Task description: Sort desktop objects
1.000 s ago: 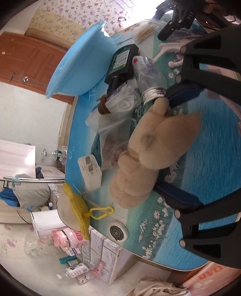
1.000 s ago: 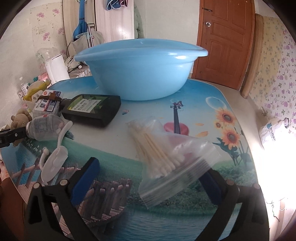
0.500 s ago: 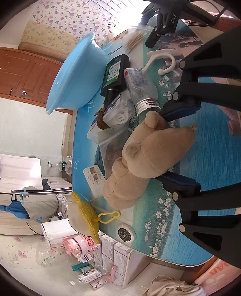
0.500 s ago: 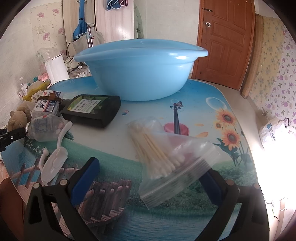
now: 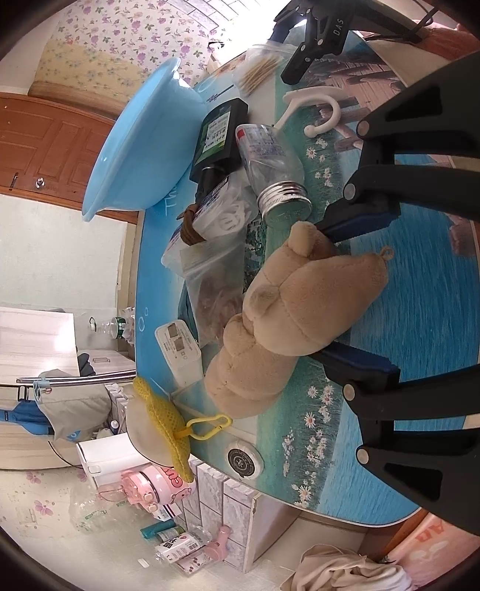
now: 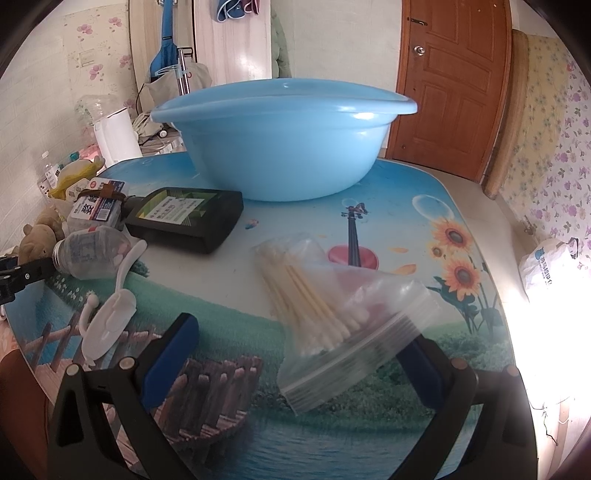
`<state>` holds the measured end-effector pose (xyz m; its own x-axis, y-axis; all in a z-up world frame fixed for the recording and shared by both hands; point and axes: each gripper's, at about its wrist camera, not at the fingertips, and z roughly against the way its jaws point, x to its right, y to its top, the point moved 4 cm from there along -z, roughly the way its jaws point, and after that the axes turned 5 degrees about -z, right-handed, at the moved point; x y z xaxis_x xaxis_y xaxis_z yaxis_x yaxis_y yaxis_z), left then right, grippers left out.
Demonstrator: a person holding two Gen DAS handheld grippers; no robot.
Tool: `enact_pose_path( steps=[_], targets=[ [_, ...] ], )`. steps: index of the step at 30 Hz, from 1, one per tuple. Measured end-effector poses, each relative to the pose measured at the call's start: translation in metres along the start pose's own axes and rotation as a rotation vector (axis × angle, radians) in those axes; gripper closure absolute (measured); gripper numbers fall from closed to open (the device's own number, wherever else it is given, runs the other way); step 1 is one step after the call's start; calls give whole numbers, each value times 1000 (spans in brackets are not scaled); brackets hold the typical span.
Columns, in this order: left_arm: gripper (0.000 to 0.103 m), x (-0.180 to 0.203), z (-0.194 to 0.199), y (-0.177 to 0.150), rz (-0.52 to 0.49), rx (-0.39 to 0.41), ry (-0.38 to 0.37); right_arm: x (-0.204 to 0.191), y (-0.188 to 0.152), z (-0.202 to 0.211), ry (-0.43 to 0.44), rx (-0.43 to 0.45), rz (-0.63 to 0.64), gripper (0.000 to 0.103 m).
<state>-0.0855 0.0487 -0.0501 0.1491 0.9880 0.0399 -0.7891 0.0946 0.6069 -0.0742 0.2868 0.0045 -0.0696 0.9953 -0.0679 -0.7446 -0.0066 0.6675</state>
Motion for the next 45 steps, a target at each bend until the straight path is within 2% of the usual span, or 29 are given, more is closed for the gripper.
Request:
enact_pose_path(
  steps=[18,30,45],
  targets=[
    [52,-9,6,5,24,16,-6,1,1,-1,-3,0,-2,0],
    [52,2,26,16,-1,62,-33,1,1,-2,-2,0,-3,0],
    [52,5,26,14,4,60,-44,1,1,-2,0,0,-1,0]
  ],
)
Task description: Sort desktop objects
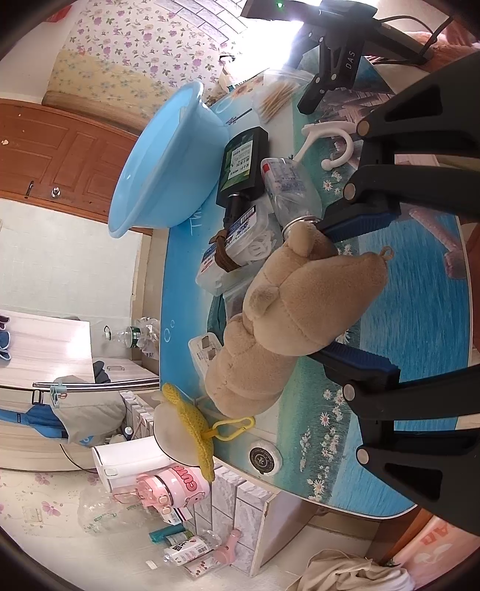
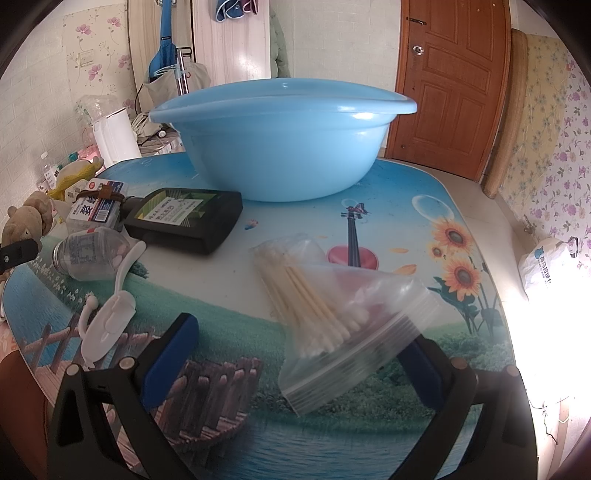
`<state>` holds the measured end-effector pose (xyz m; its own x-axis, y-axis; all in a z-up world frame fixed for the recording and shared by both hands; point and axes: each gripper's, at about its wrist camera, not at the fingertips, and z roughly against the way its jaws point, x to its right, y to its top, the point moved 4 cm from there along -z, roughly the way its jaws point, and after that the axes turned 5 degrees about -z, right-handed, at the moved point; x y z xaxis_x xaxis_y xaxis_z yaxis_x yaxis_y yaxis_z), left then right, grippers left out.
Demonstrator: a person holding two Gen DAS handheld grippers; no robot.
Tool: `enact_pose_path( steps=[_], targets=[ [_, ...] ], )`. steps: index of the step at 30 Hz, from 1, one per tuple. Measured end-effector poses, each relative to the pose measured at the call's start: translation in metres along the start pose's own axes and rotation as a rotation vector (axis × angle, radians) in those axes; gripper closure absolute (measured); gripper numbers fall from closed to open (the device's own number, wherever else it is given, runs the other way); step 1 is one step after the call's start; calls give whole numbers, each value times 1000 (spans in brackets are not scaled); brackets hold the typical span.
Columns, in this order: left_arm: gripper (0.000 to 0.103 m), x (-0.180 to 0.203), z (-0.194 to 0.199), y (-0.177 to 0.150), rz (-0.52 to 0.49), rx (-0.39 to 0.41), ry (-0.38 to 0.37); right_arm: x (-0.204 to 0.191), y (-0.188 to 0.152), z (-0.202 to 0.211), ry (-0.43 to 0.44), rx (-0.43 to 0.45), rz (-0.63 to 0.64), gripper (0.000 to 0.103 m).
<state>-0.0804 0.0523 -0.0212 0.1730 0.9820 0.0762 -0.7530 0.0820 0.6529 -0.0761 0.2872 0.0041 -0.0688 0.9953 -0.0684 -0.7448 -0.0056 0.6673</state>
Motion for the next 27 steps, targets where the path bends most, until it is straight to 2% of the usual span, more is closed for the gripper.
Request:
enact_pose_path(
  steps=[27],
  targets=[
    [52,-6,5,2,13,16,-4,0,0,0,-1,0,-1,0]
  ],
)
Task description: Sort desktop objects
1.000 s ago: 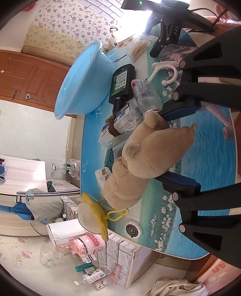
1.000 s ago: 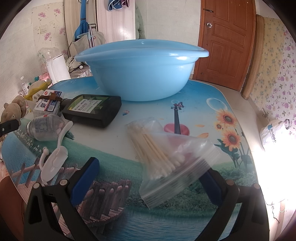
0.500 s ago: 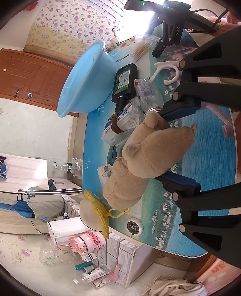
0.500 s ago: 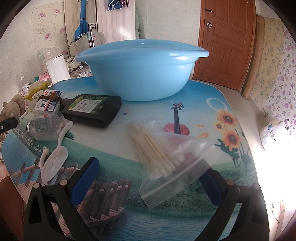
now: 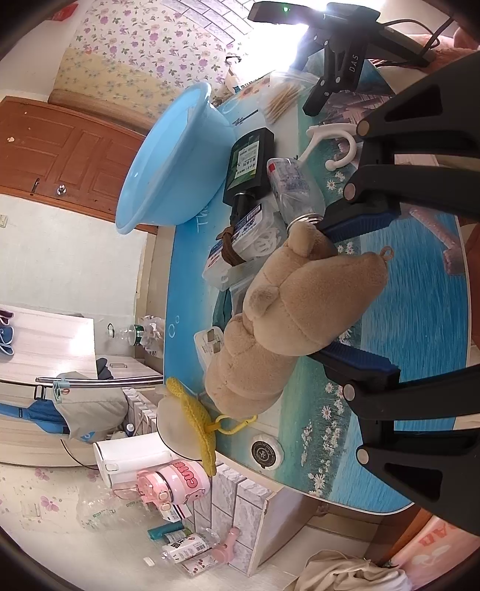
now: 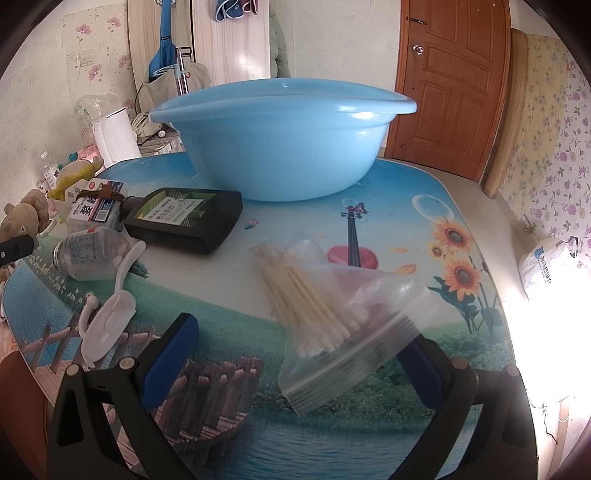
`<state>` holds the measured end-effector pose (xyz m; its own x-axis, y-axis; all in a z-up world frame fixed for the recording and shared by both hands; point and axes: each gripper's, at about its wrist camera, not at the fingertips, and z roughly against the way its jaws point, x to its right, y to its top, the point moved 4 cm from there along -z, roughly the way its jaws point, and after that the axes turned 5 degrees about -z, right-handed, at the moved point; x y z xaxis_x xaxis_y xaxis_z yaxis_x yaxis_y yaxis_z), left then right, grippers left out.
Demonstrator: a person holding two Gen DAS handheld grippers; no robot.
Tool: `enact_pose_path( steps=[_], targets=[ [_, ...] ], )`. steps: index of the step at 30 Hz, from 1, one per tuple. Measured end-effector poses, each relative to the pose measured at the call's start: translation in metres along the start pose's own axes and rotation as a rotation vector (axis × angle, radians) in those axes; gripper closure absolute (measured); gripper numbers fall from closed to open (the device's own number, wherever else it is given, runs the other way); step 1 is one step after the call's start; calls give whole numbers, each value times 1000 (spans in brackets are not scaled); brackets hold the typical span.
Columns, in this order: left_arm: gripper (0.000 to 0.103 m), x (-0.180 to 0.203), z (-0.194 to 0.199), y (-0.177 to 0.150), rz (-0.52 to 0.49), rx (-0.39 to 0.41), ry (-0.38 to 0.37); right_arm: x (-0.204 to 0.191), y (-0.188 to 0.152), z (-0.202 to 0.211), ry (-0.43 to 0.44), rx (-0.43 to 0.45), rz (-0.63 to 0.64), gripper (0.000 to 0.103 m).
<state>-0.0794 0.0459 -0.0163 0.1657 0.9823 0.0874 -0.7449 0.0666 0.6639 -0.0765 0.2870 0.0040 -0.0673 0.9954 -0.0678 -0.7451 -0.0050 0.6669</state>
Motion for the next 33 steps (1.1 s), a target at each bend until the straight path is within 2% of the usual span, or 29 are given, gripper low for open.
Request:
enact_pose_path(
  steps=[33],
  targets=[
    [52,3,5,2,-1,11,-11,0,0,0,0,0,0,0]
  ],
)
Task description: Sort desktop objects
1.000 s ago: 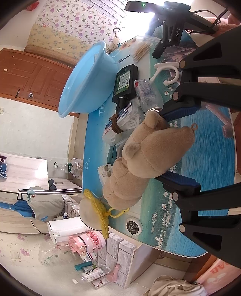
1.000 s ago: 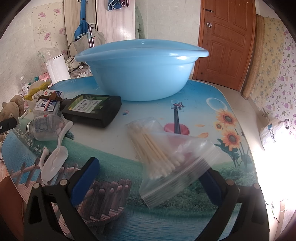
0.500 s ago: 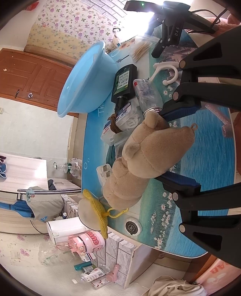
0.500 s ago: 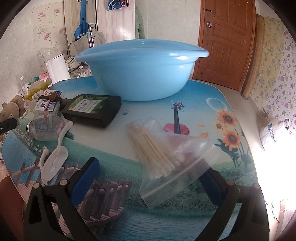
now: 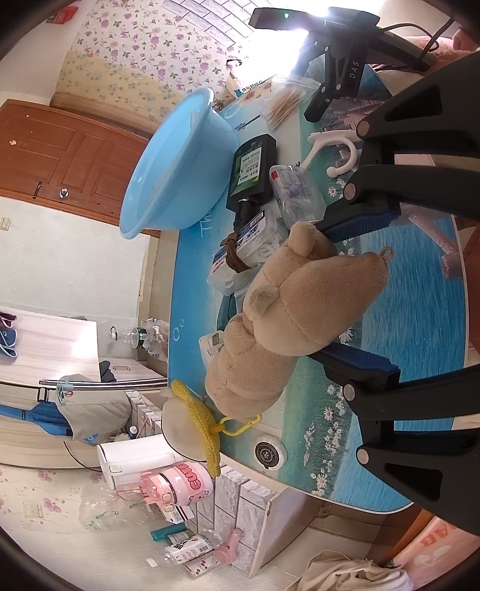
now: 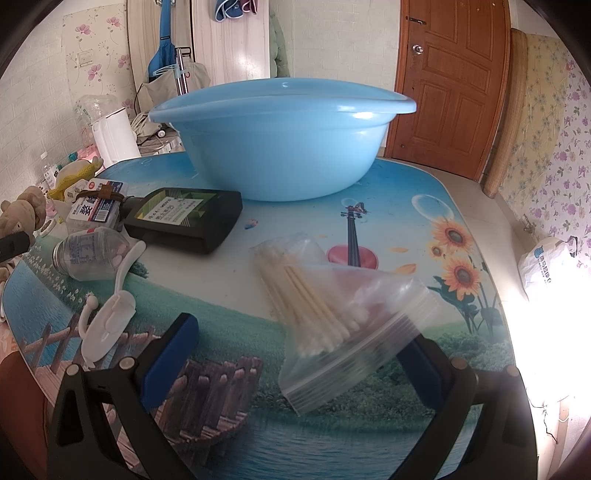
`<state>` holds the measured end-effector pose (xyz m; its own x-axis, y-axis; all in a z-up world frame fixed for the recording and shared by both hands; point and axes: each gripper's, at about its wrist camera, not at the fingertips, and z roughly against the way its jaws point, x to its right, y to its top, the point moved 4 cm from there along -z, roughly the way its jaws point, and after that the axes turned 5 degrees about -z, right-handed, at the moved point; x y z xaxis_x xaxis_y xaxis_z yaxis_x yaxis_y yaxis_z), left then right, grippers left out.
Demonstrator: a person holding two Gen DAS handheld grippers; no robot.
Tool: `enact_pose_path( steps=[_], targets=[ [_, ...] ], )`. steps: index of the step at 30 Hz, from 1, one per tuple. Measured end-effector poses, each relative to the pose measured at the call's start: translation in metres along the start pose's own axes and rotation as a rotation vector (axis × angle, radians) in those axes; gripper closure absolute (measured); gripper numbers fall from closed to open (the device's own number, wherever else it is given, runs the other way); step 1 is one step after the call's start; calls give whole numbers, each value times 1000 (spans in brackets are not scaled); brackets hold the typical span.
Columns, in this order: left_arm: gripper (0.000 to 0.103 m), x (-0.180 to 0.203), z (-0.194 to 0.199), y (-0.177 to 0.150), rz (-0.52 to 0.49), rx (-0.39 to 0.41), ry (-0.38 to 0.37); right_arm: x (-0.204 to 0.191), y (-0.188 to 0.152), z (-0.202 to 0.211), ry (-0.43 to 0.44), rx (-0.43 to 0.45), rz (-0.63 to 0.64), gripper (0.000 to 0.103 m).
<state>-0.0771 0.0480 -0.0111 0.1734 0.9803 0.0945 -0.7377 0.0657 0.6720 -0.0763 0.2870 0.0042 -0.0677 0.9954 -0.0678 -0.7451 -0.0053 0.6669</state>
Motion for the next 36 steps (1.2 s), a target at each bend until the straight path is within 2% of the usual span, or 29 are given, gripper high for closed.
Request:
enact_pose_path(
  steps=[36],
  targets=[
    [52,0,3,3,-3,11,-5,0,0,0,0,-1,0,0]
  ],
)
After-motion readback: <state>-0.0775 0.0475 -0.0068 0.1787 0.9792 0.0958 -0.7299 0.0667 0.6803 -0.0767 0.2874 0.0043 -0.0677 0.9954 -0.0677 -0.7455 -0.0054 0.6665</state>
